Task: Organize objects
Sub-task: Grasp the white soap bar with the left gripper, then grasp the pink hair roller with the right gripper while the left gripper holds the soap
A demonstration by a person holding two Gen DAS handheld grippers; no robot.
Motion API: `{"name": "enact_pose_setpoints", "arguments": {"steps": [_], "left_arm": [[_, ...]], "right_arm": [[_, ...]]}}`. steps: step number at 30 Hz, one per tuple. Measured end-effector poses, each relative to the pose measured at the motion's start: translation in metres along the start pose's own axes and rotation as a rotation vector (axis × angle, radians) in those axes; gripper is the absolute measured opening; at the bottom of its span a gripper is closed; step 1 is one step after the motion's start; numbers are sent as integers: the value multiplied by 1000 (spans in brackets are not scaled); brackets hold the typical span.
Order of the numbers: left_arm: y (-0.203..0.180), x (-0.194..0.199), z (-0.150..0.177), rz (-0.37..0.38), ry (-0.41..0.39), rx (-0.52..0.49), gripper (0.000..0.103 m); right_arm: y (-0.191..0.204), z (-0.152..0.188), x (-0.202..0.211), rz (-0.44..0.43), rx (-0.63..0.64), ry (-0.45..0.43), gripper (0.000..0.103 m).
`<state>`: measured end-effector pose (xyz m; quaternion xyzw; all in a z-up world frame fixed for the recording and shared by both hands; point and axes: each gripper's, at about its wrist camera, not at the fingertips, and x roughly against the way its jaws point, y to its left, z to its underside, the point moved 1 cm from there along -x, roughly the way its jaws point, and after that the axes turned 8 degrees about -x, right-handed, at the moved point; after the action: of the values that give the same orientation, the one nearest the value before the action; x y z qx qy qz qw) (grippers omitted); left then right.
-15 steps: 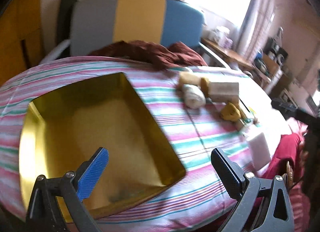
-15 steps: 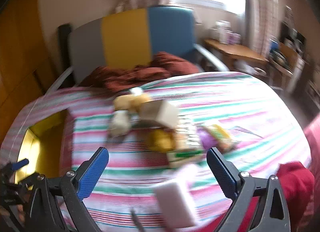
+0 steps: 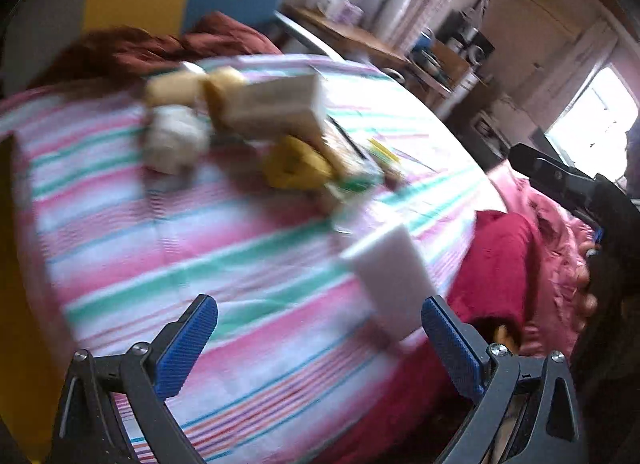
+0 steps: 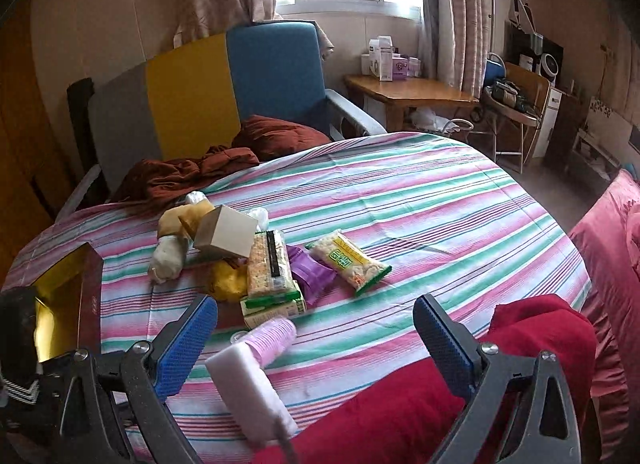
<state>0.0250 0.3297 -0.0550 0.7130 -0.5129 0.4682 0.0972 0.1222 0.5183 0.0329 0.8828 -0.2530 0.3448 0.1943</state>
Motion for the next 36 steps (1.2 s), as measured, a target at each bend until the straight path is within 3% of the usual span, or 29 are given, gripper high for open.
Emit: {"name": "enact_pose_setpoints", "arguments": {"steps": [2, 7, 14, 15, 16, 17, 21, 25, 29, 36], "left_arm": [[-14, -13, -6, 44, 17, 0, 102], [-35, -48, -17, 68, 81, 10, 102], [-45, -90, -20, 55, 148, 53, 101], [-43, -92, -18, 49, 150, 58, 95], [-41, -93, -17, 47, 155, 60, 83], [-38, -95, -14, 53, 168, 54, 79], [-19, -79, -7, 111, 132, 59, 74], [-1, -59, 4, 138, 116, 64, 73], [13, -38, 16, 148, 98, 60, 73], [25, -18, 27, 144, 63, 54, 73]], "right_arm": [[-5, 2, 0, 5, 3, 4, 100], [-21, 3, 4, 29, -13, -3, 100], [-35, 4, 0, 38, -49, 9, 100], [-35, 3, -2, 33, -49, 12, 100], [-34, 3, -3, 28, -49, 17, 100], [-33, 3, -6, 22, -50, 26, 100], [-23, 3, -22, -14, -34, 85, 100], [3, 5, -48, -56, 88, 214, 100], [30, 18, -79, -57, 280, 355, 100], [64, 46, -109, -48, 593, 527, 100]]}}
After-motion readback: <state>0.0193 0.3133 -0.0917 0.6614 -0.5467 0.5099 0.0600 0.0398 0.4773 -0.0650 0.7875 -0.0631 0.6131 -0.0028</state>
